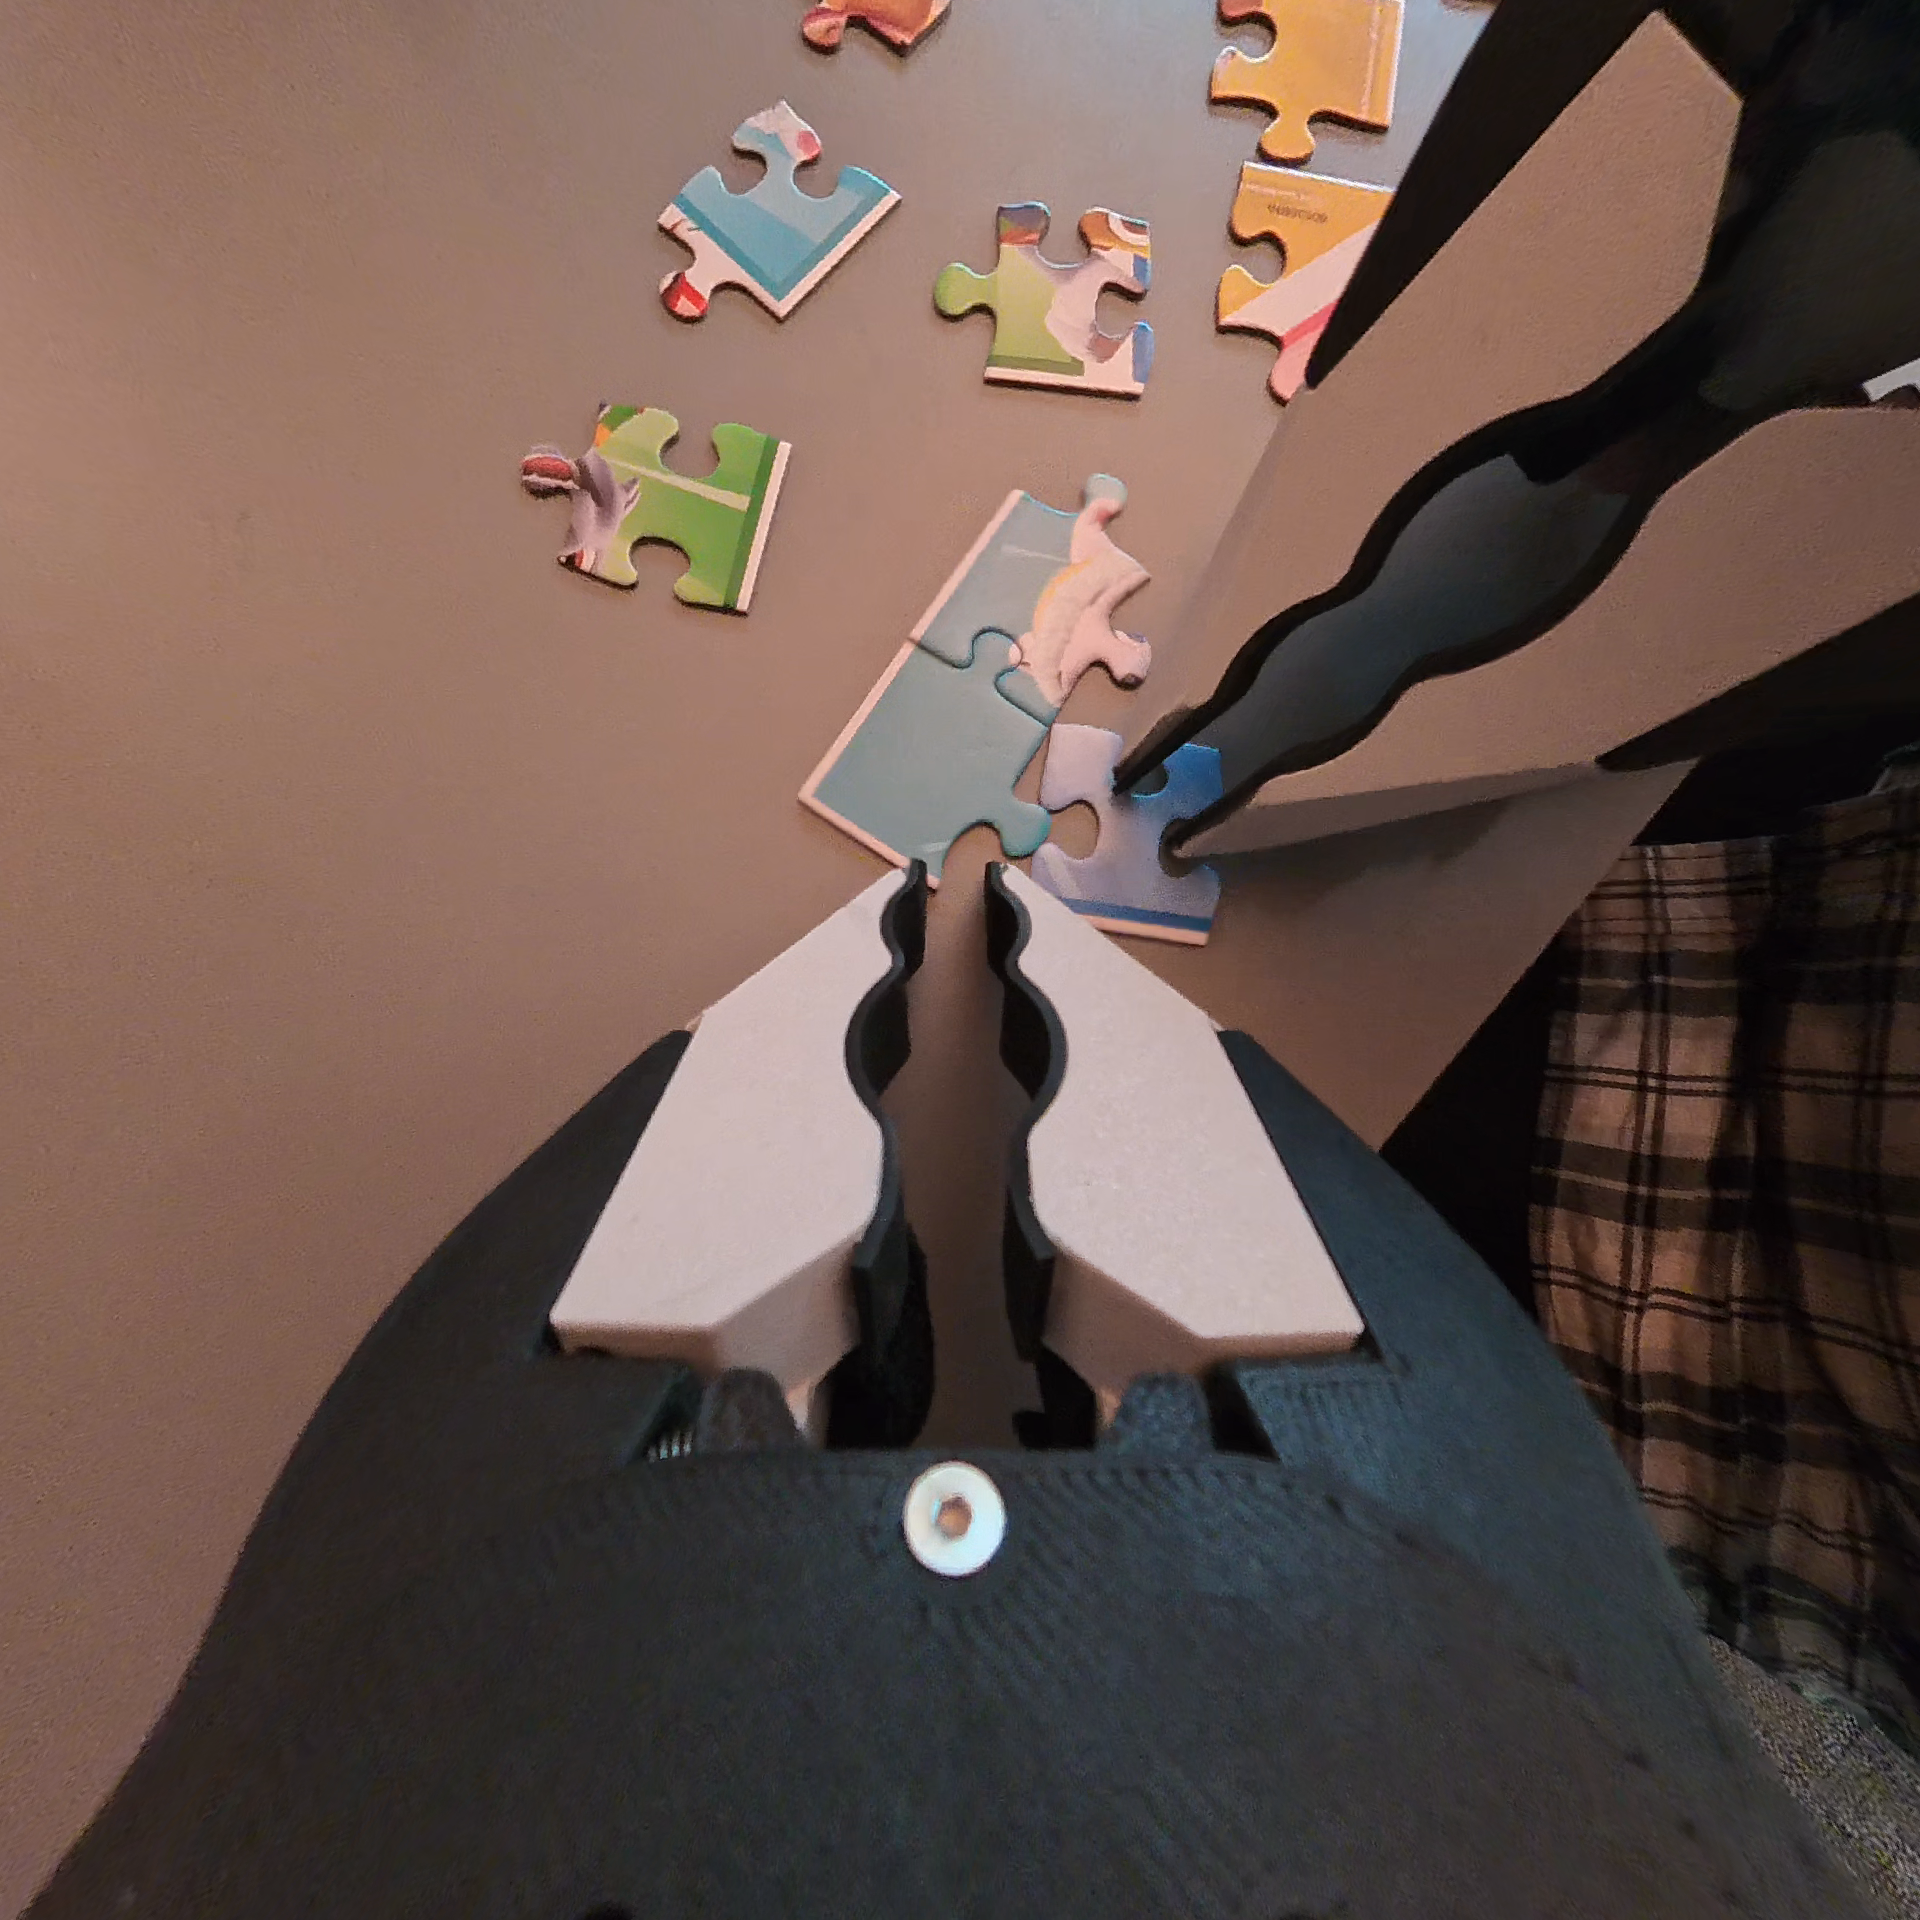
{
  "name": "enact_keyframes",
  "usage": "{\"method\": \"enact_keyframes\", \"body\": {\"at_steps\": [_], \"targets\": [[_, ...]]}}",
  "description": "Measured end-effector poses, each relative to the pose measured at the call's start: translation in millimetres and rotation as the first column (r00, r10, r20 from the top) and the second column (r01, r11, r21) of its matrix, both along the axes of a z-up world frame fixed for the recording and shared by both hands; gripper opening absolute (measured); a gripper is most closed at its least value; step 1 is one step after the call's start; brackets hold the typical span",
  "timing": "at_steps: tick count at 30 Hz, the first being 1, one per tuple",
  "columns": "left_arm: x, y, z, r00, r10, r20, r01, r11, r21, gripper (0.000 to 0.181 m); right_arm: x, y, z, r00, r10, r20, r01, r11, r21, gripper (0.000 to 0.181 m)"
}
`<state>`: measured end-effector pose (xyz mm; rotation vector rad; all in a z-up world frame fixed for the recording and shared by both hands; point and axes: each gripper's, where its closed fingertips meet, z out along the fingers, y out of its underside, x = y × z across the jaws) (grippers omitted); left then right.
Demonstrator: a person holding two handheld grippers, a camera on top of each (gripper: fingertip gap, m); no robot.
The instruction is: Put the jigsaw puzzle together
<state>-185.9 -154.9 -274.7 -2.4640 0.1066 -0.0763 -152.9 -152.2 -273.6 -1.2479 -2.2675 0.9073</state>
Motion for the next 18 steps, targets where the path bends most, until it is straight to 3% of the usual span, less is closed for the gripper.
{"method": "enact_keyframes", "body": {"at_steps": [6,11,18], "targets": [[0.6,-6.2,4.7,1.0,0.005,-0.015,-0.005,1.0,0.002,0.013,6.9,5.7,1.5,1.0,0.004,0.0,-0.004,1.0,0.022,0.023],[18.6,-10.9,4.6,1.0,-0.027,-0.015,0.026,1.0,-0.013,0.028,13.8,12.8,1.6,0.999,0.033,0.004,-0.033,0.999,0.023,0.03],[33.3,-8.4,0.0,1.0,-0.008,-0.016,0.008,1.0,-0.03,0.036,12.7,3.4,-0.3,0.997,0.067,0.03,-0.067,0.998,-0.021,0.016]]}}
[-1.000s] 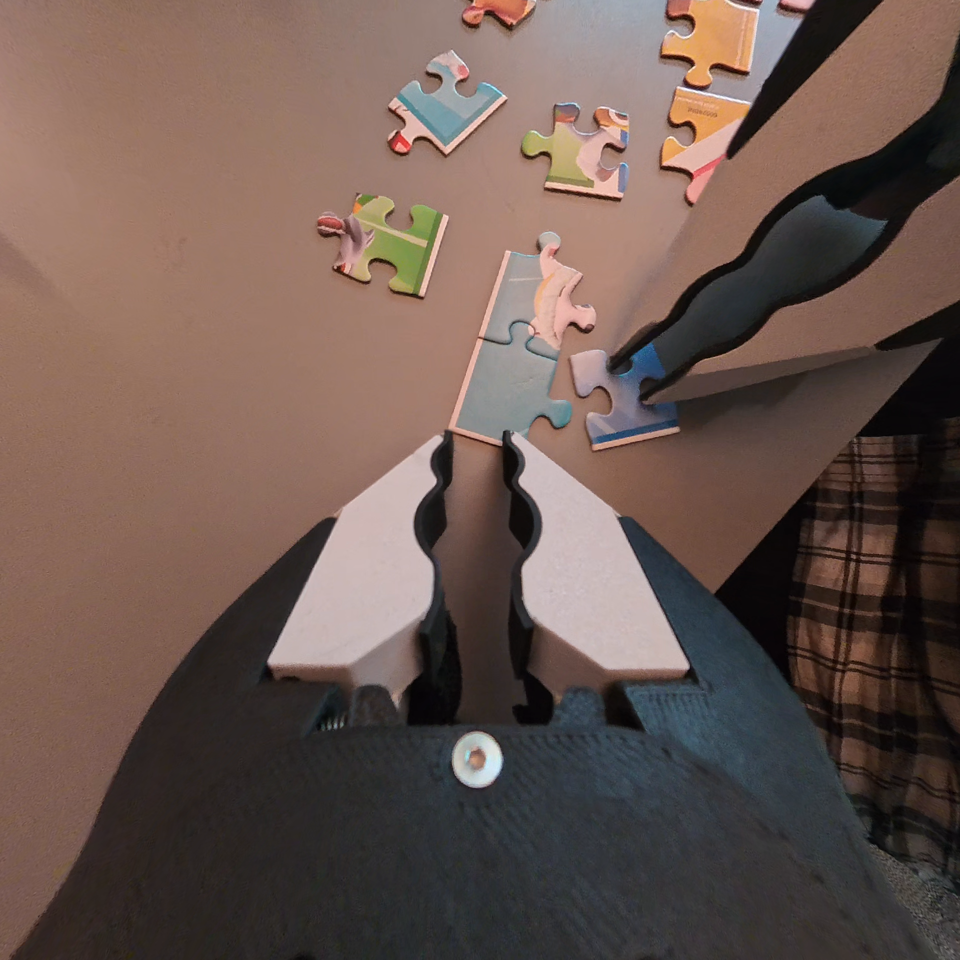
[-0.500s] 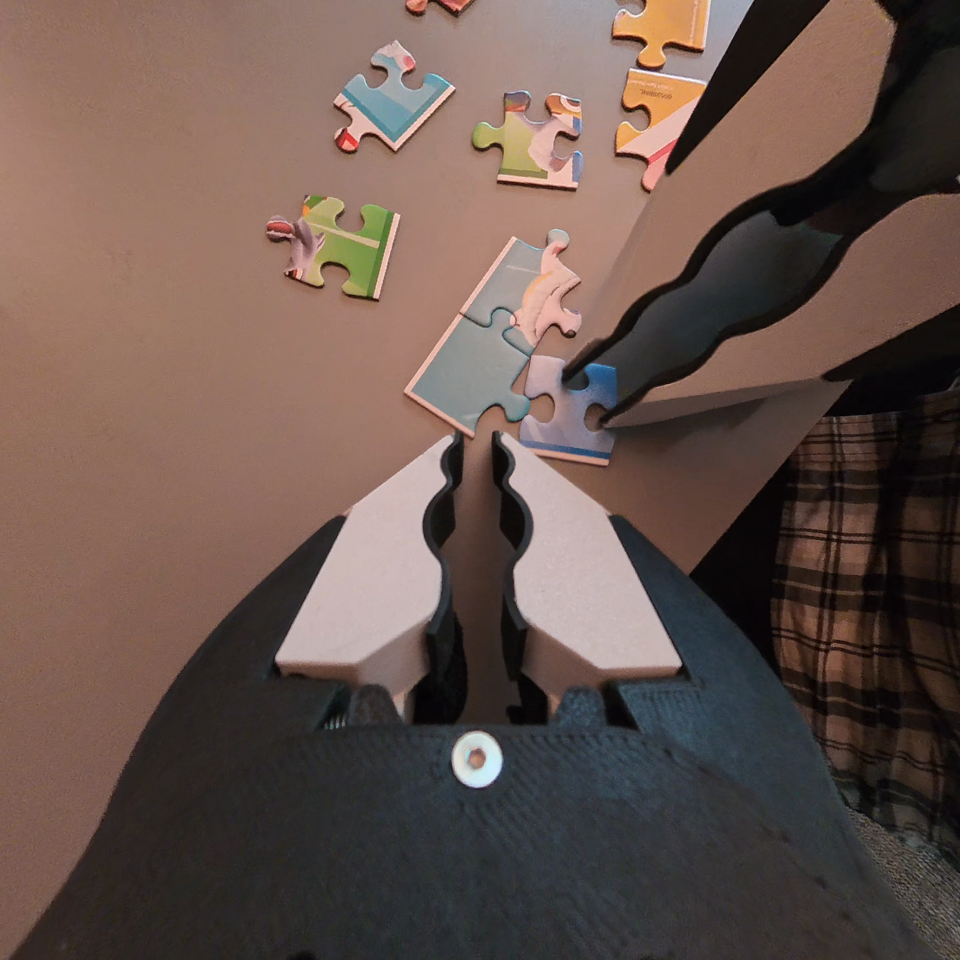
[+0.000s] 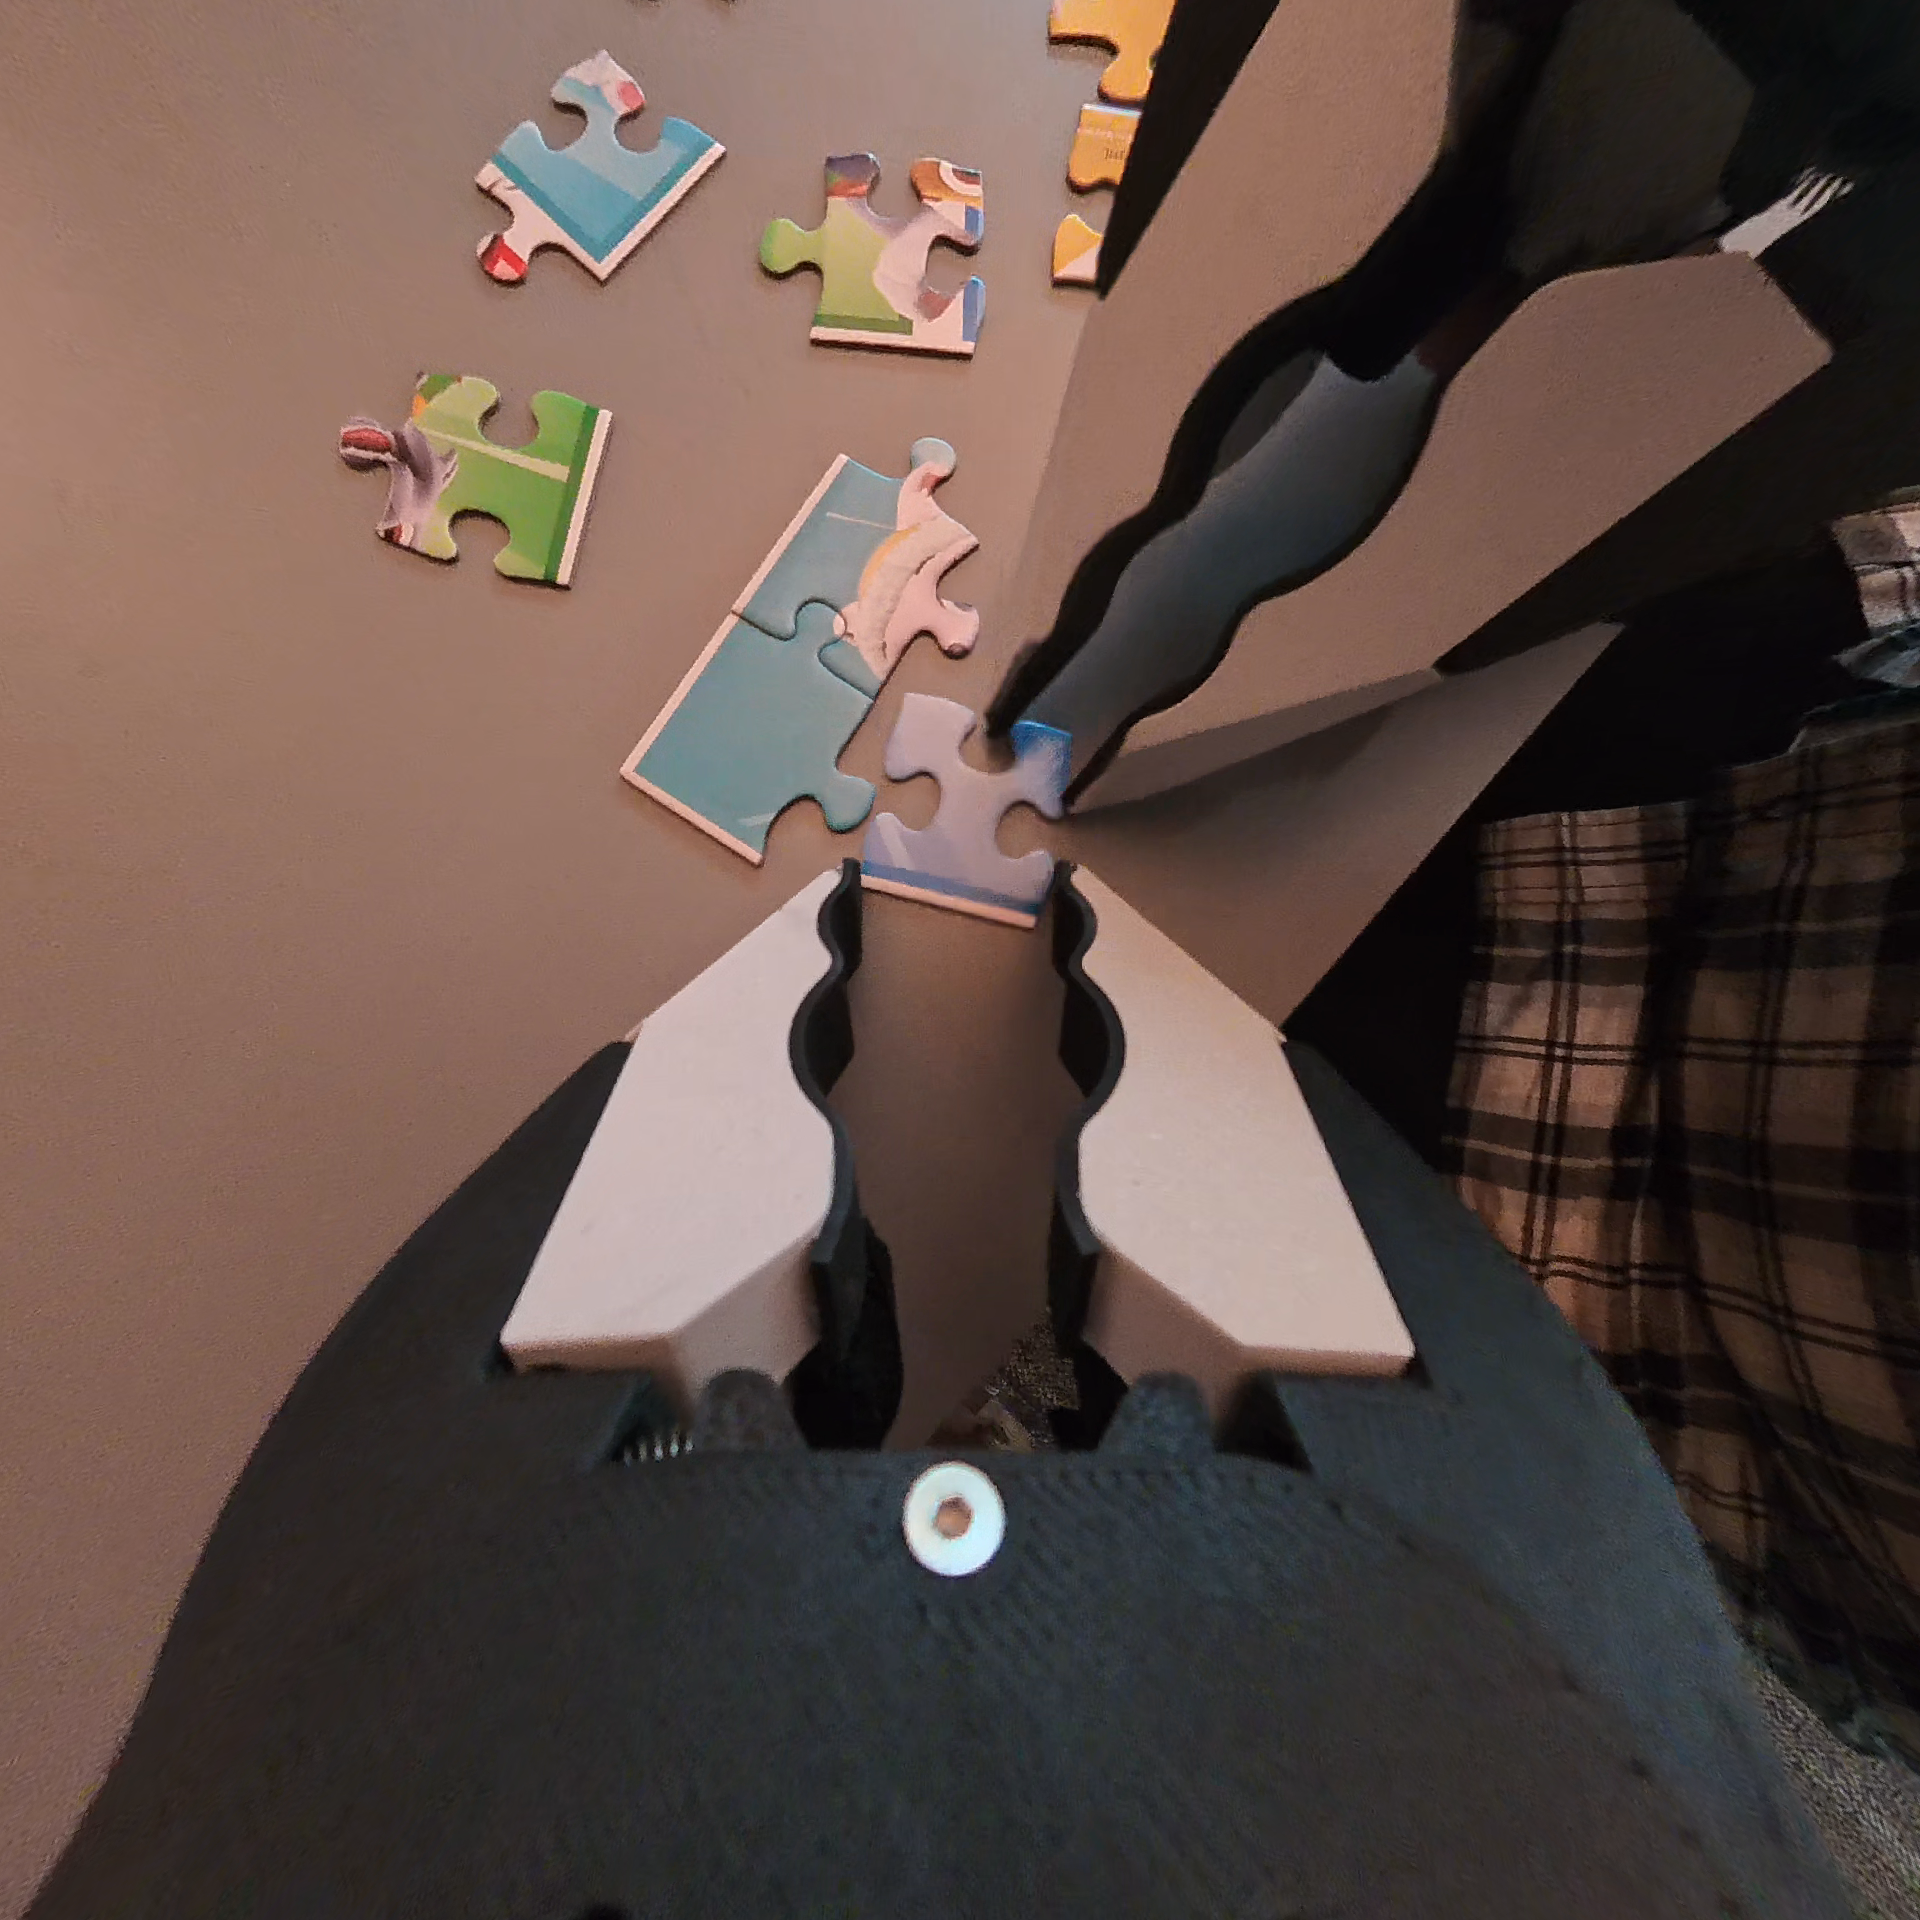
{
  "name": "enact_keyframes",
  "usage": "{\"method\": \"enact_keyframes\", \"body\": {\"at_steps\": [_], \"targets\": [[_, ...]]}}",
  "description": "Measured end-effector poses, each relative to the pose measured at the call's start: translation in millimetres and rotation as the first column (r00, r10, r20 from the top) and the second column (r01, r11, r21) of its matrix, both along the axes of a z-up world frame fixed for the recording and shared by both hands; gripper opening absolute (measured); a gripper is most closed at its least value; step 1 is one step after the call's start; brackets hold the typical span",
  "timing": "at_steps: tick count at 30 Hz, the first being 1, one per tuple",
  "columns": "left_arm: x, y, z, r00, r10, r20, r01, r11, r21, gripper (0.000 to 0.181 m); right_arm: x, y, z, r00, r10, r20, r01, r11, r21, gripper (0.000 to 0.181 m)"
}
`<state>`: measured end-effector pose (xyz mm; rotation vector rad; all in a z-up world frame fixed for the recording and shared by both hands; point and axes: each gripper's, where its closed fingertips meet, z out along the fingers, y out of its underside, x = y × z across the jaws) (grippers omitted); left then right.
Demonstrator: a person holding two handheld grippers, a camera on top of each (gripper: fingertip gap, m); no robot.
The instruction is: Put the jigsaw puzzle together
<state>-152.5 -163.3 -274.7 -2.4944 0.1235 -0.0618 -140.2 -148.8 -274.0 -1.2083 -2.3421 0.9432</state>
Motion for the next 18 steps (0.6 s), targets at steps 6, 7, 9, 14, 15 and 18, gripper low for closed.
{"method": "enact_keyframes", "body": {"at_steps": [6,7,9,14,15,18], "targets": [[6.2,-1.5,-0.2,1.0,-0.017,-0.006,0.017,1.0,-0.007,0.043,2.6,-3.2,-0.4,1.0,0.02,0.019,-0.019,0.999,-0.034,0.013],[7.6,-2.1,-0.2,1.0,-0.023,-0.006,0.023,1.0,-0.008,0.043,4.3,-4.2,-0.4,0.999,0.028,0.023,-0.028,0.999,-0.038,0.013],[11.4,-3.6,-0.5,0.999,-0.039,-0.018,0.039,0.999,-0.008,0.041,8.0,-5.3,-0.5,0.999,0.042,0.029,-0.041,0.998,-0.039,0.013],[27.9,-7.8,-0.4,0.995,-0.092,-0.046,0.094,0.995,0.021,0.043,18.1,-10.3,-0.7,0.997,0.072,0.031,-0.071,0.996,-0.05,0.01],[30.0,-8.0,0.2,0.993,-0.1,-0.067,0.103,0.994,0.037,0.044,19.6,-10.7,-0.7,0.997,0.074,0.031,-0.072,0.996,-0.053,0.01],[43.3,-9.3,1.5,0.985,-0.139,-0.101,0.148,0.985,0.088,0.048,23.8,-11.3,-0.8,0.996,0.079,0.034,-0.077,0.995,-0.058,0.01]]}}
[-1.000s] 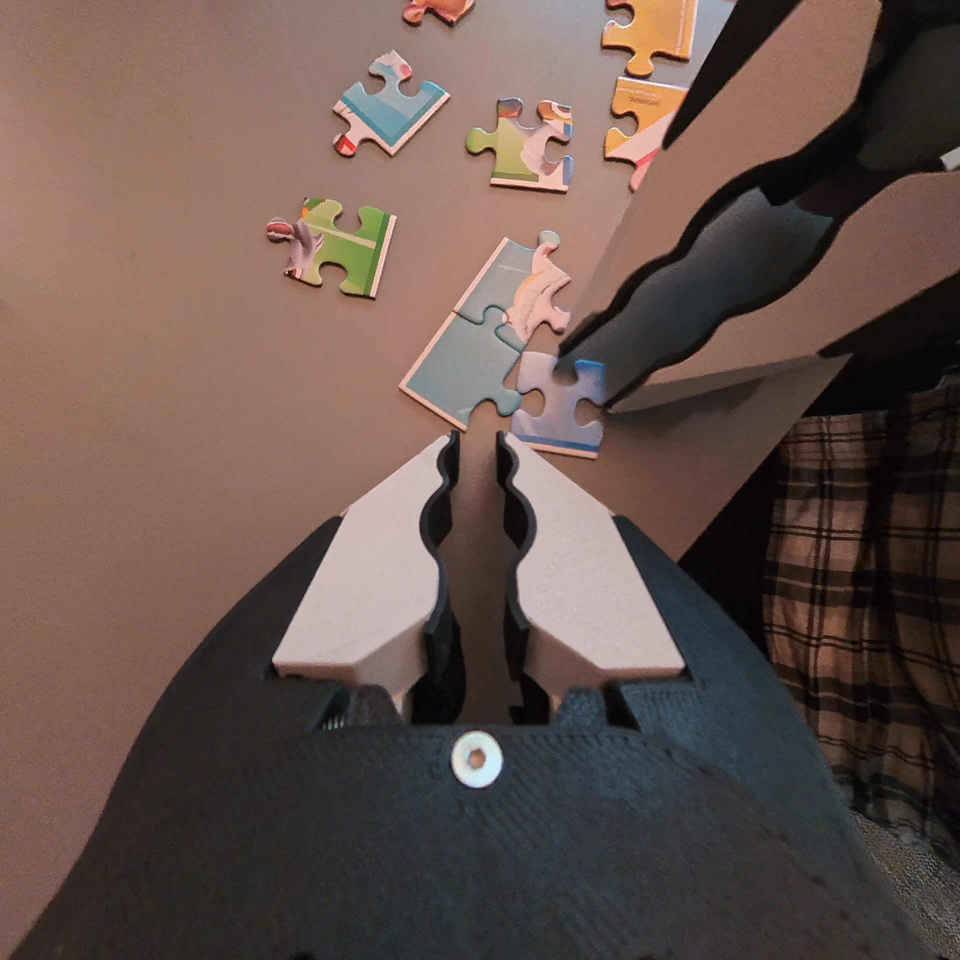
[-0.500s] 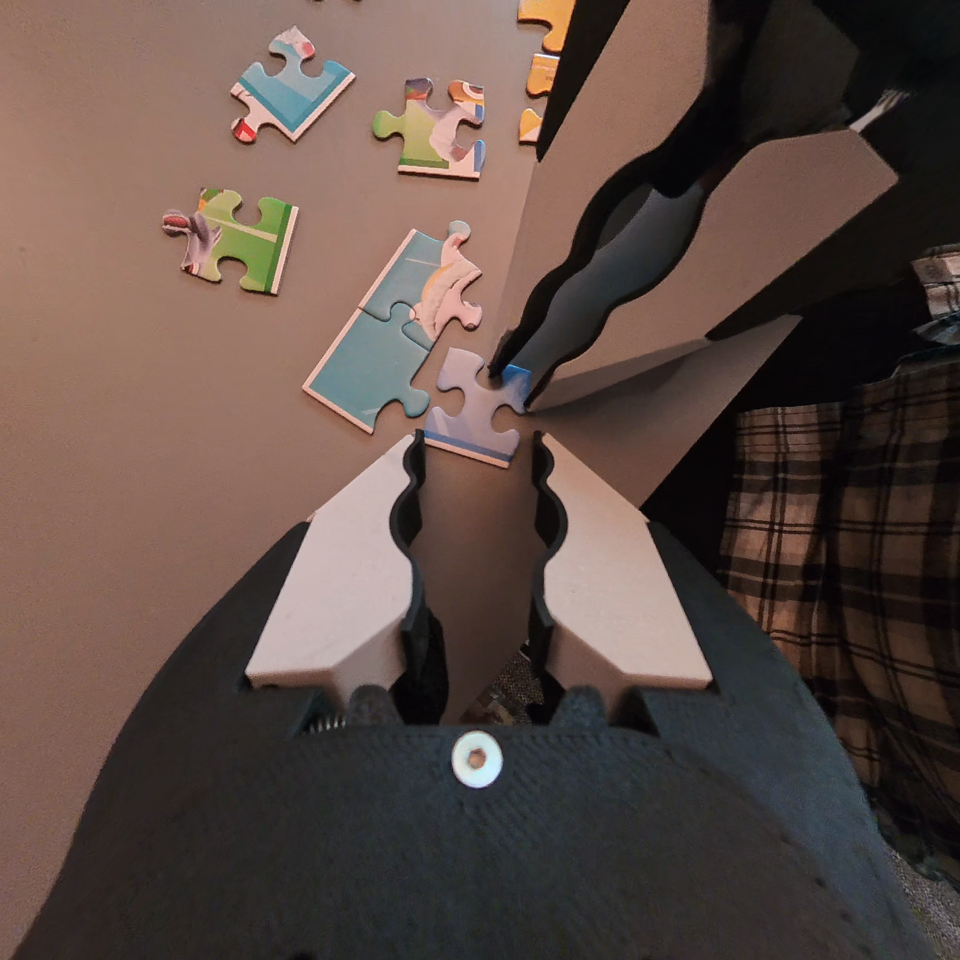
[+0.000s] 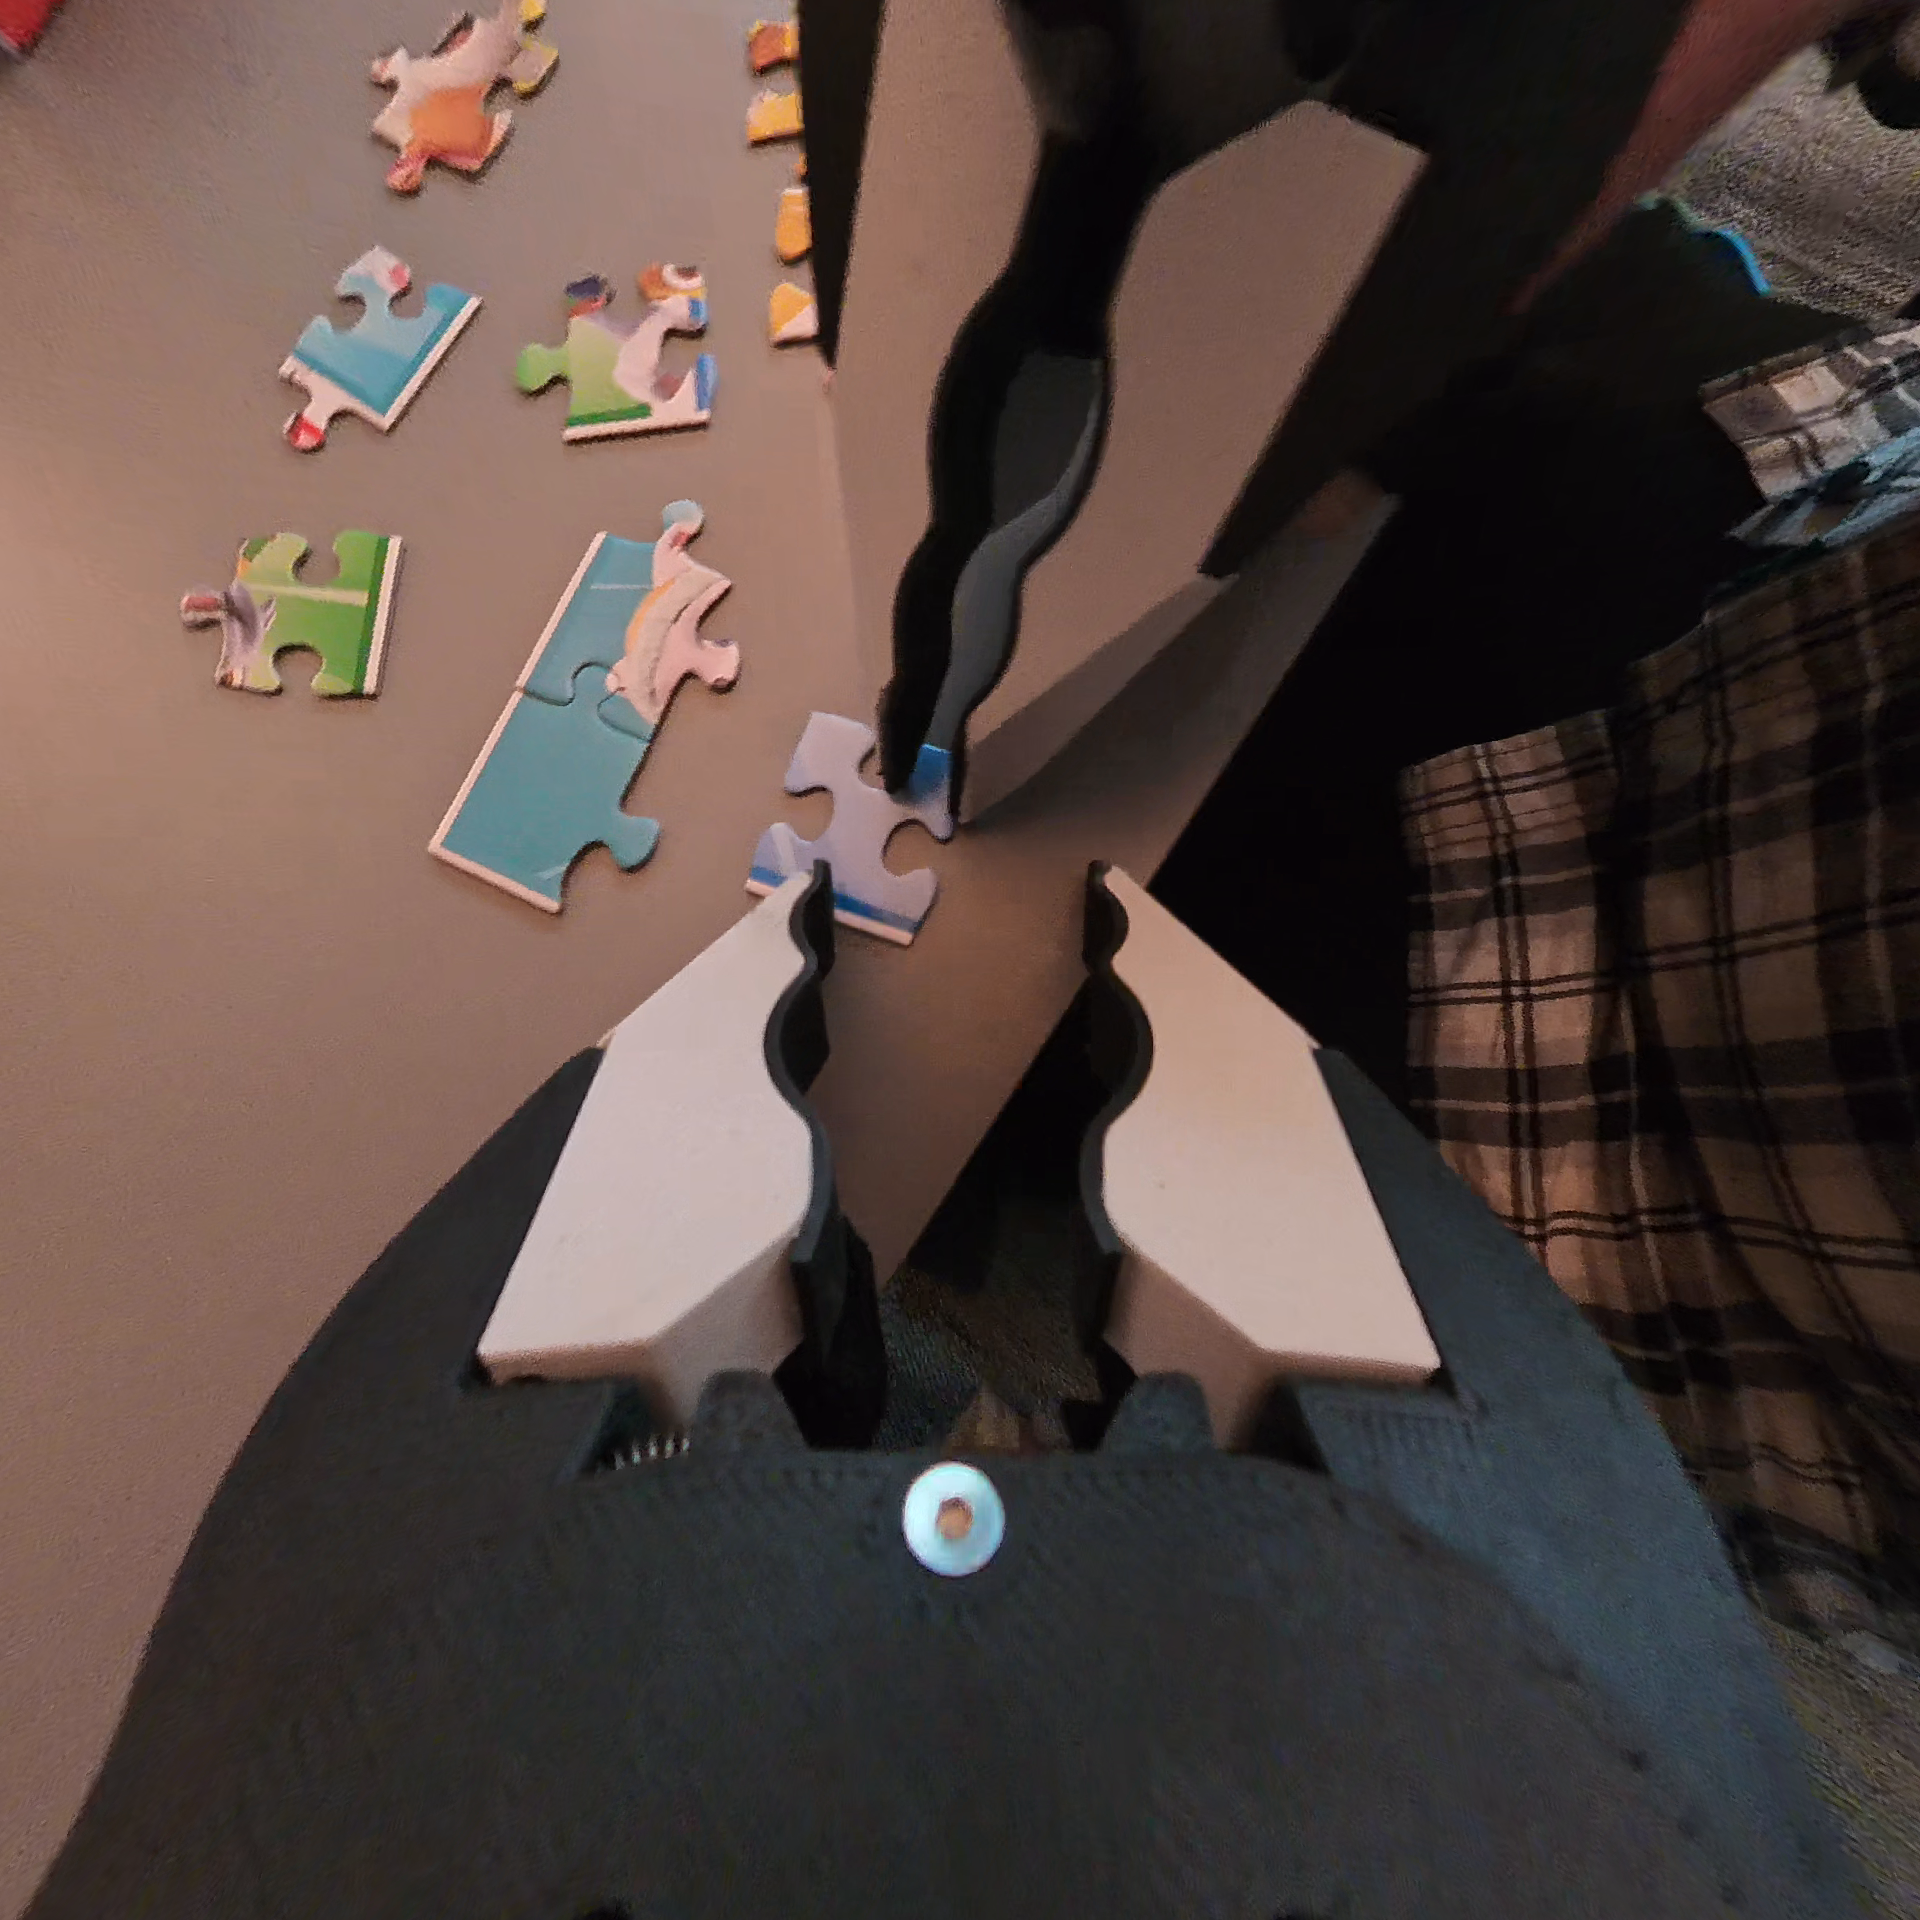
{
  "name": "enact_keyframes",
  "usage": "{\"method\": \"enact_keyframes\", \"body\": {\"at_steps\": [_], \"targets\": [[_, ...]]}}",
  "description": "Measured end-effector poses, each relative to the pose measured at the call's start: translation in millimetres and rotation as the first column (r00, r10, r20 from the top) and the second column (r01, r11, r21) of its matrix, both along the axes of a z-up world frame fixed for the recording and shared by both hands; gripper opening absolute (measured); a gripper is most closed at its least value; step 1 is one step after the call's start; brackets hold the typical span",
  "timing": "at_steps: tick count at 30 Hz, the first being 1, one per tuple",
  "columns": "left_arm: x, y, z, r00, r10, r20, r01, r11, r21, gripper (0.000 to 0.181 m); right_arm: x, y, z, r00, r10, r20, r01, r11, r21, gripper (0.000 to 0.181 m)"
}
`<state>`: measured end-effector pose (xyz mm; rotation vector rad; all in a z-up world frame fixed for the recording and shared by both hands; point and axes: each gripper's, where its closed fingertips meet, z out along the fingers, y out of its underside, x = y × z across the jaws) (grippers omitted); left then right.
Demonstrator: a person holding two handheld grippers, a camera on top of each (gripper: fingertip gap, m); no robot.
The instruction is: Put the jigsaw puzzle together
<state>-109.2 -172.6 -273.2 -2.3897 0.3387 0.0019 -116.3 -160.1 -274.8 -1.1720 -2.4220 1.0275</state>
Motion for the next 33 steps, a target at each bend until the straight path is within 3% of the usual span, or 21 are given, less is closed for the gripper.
{"method": "enact_keyframes", "body": {"at_steps": [6,10,16,23,28,33], "targets": [[13.7,-6.9,-5.4,0.997,-0.033,-0.075,0.035,0.999,0.036,0.057,8.0,-2.4,0.0,1.0,0.01,0.009,-0.01,1.0,-0.016,0.009],[10.1,-5.6,-8.6,0.973,-0.025,-0.229,0.042,0.997,0.07,0.049,13.5,-5.2,0.0,1.0,0.017,0.015,-0.017,0.999,-0.034,0.009],[17.5,-8.8,-7.7,0.942,-0.024,-0.334,0.067,0.991,0.116,0.033,22.5,-8.9,0.2,0.999,0.033,0.037,-0.031,0.997,-0.065,0.009],[24.4,-14.0,-3.7,0.917,-0.025,-0.398,0.094,0.984,0.154,0.013,34.6,-14.6,0.6,0.996,0.065,0.056,-0.059,0.994,-0.095,0.008],[25.6,-16.6,-1.6,0.886,-0.023,-0.463,0.113,0.979,0.168,0.007,39.1,-17.6,1.6,0.995,0.081,0.05,-0.075,0.992,-0.106,0.013],[28.0,-17.0,5.7,0.899,-0.024,-0.438,0.119,0.974,0.192,0.004,42.6,-19.0,6.4,0.993,0.113,-0.023,-0.115,0.991,-0.073,0.018]]}}
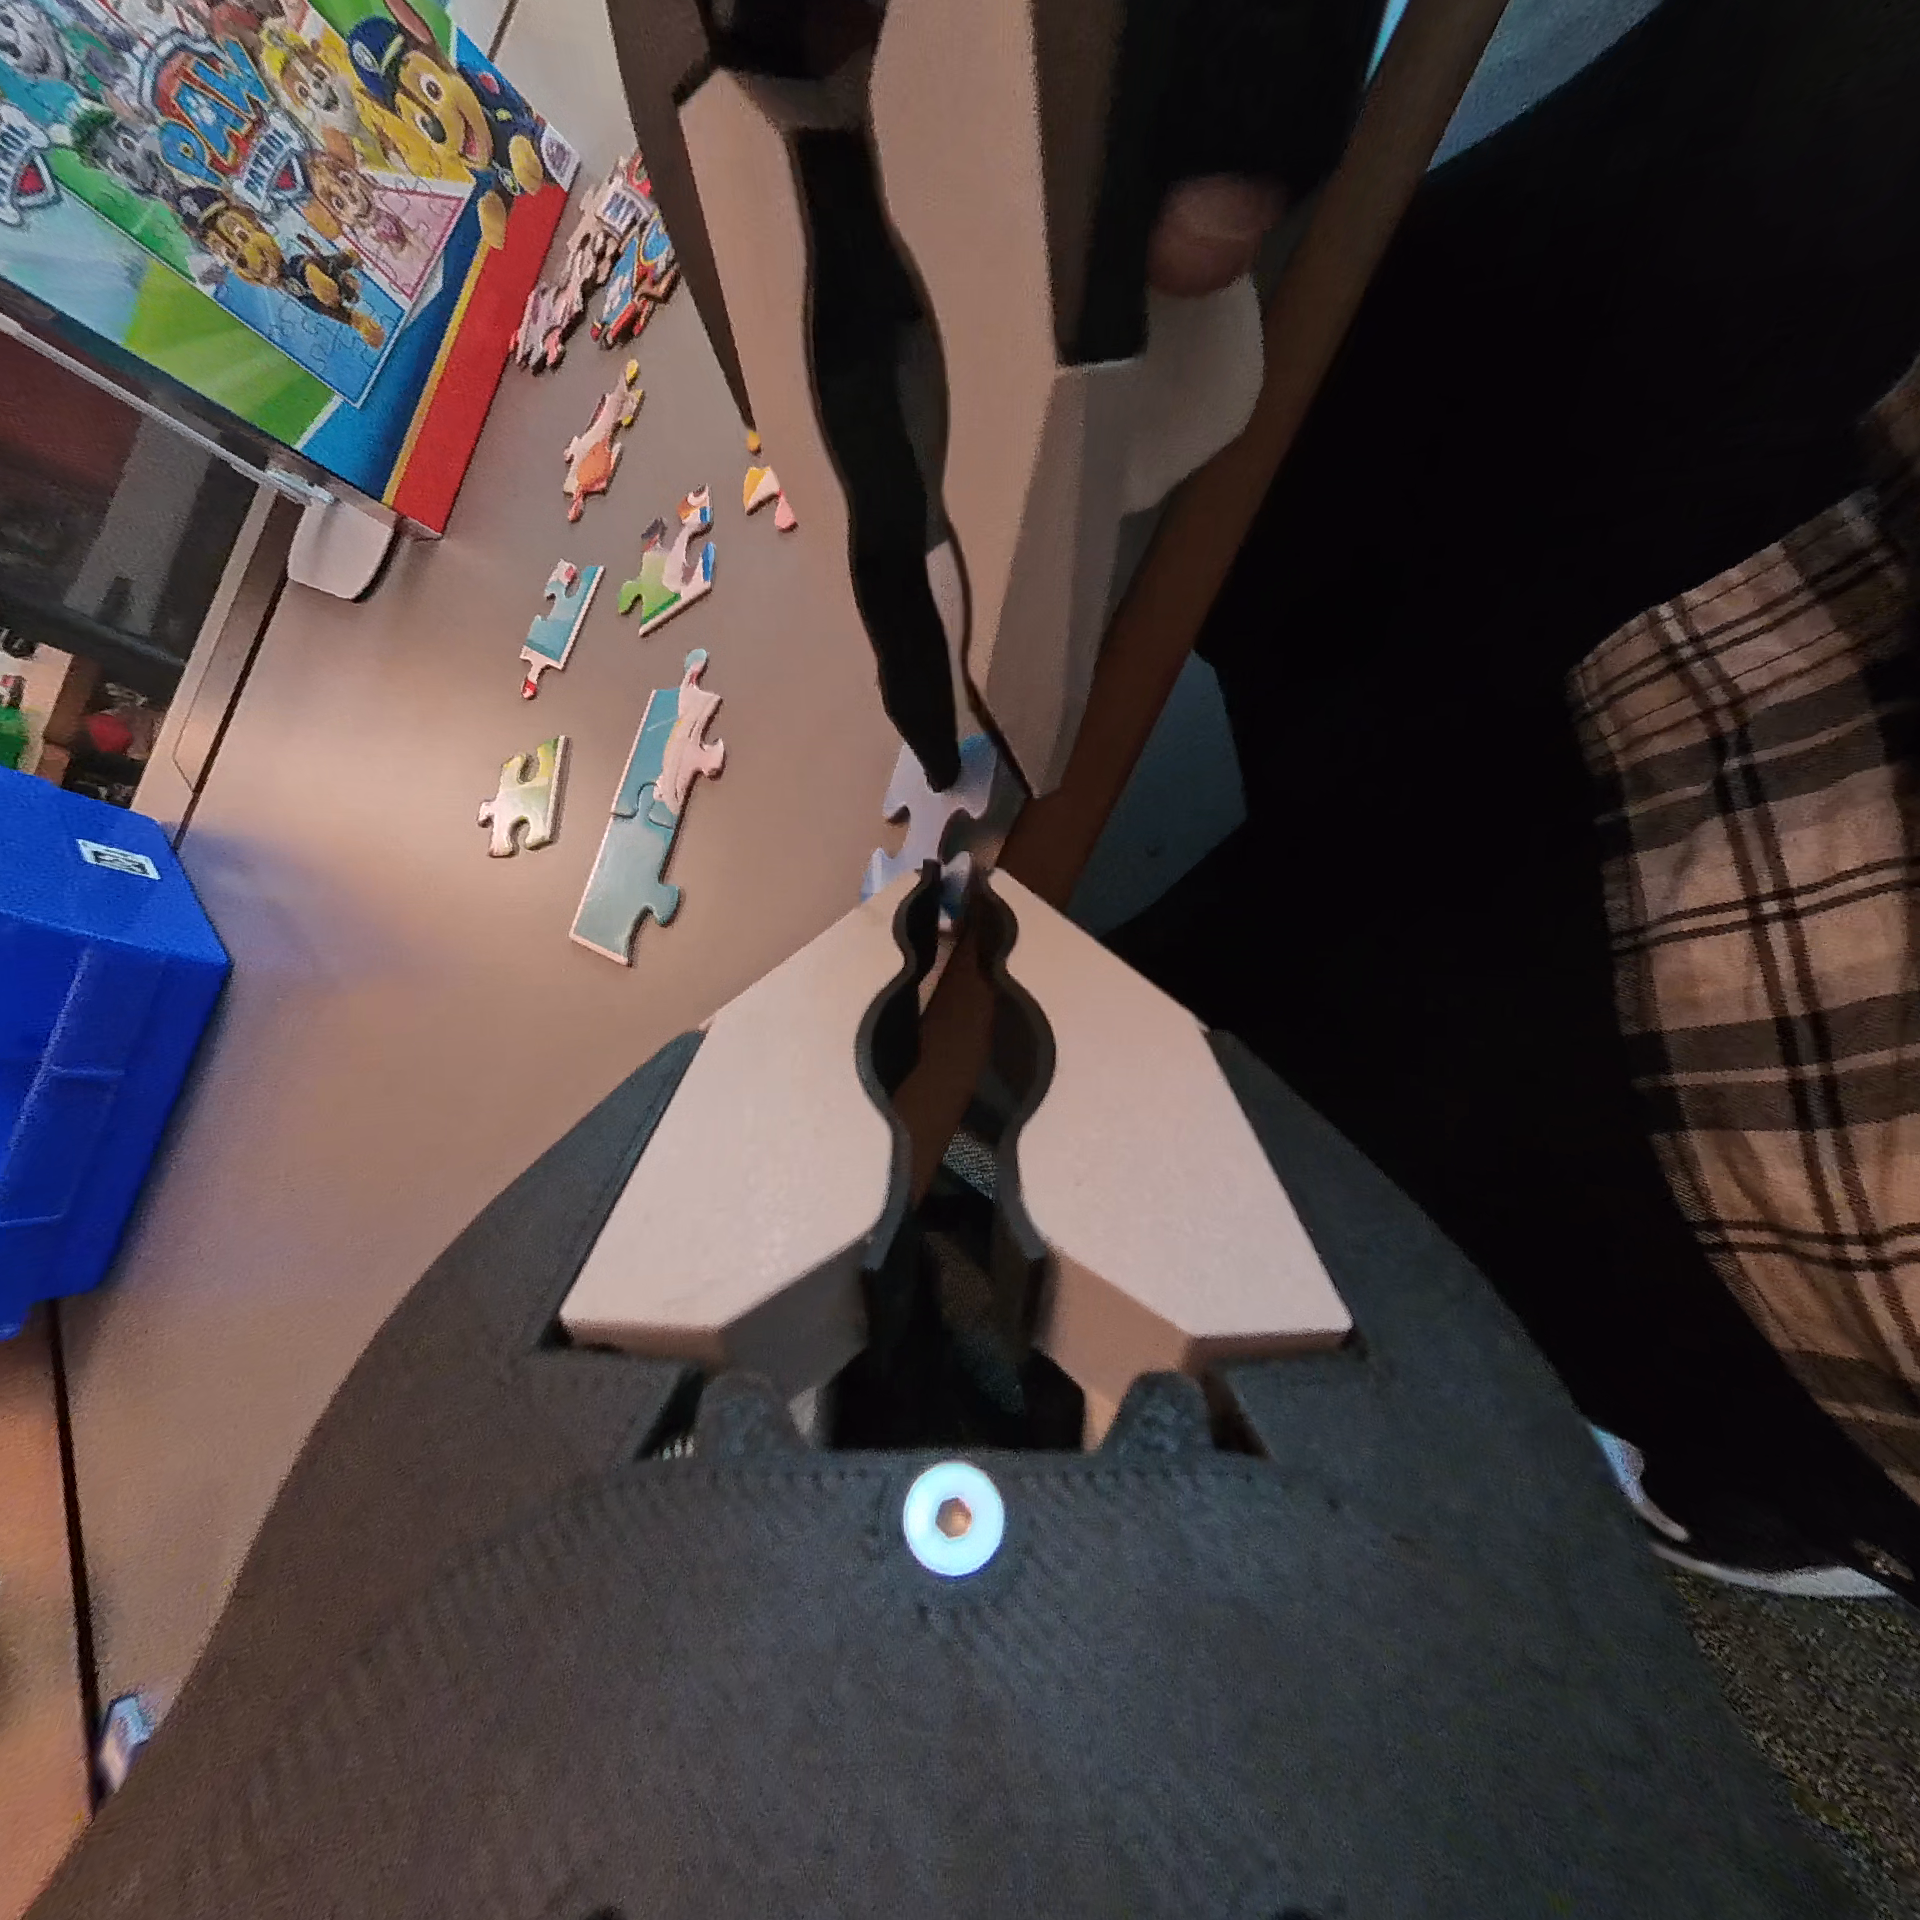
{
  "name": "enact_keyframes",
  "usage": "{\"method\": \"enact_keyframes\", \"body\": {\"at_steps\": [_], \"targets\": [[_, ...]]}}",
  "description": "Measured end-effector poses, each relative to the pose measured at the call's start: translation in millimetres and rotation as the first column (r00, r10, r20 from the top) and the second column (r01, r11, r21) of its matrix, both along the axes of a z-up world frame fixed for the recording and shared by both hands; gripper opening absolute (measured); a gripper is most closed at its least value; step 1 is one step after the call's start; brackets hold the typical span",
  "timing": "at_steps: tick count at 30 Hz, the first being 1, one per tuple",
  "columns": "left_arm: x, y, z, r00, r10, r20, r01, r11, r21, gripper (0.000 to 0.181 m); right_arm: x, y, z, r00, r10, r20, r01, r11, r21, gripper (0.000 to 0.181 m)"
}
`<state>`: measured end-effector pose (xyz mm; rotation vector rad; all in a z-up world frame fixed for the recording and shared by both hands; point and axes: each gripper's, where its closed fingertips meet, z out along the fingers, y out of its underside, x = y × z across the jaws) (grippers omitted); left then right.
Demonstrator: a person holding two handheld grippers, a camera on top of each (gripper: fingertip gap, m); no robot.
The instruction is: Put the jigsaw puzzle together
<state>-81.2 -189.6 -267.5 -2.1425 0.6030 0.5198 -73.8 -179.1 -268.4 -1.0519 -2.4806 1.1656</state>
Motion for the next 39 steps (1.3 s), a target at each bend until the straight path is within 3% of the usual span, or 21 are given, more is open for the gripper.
{"method": "enact_keyframes", "body": {"at_steps": [4,6,11,15,20,28,39], "targets": [[2.3,1.1,4.4,0.999,-0.01,0.041,0.01,1.0,-0.004,0.003,1.5,1.6,0.2,0.99,0.063,-0.124,-0.042,0.986,0.163,0.019],[1.9,2.1,8.7,0.999,-0.015,0.052,0.015,1.0,0.0,0.002,-3.0,4.9,3.8,0.978,0.074,-0.197,-0.024,0.969,0.245,0.007],[-8.9,4.5,21.7,0.998,0.001,0.07,-0.001,1.0,-0.001,0.001,-15.4,7.3,17.0,0.951,0.094,-0.293,-0.001,0.953,0.303,0.0],[-36.6,10.2,27.7,0.998,0.067,-0.004,-0.067,0.998,0.002,0.002,-40.3,12.8,22.5,0.925,0.075,-0.371,0.066,0.933,0.353,0.0],[-72.9,9.7,16.6,0.983,0.177,-0.039,-0.179,0.983,-0.051,0.004,-69.8,15.6,15.2,0.877,0.092,-0.472,0.177,0.852,0.494,0.0],[-93.5,15.0,16.8,0.97,0.21,-0.122,-0.209,0.978,0.017,0.0,-86.9,25.0,17.2,0.819,0.128,-0.559,0.293,0.745,0.599,0.0],[-90.9,13.7,4.2,0.981,0.183,-0.065,-0.185,0.982,-0.031,0.0,-89.2,29.3,7.6,0.847,0.12,-0.517,0.233,0.791,0.565,0.0]]}}
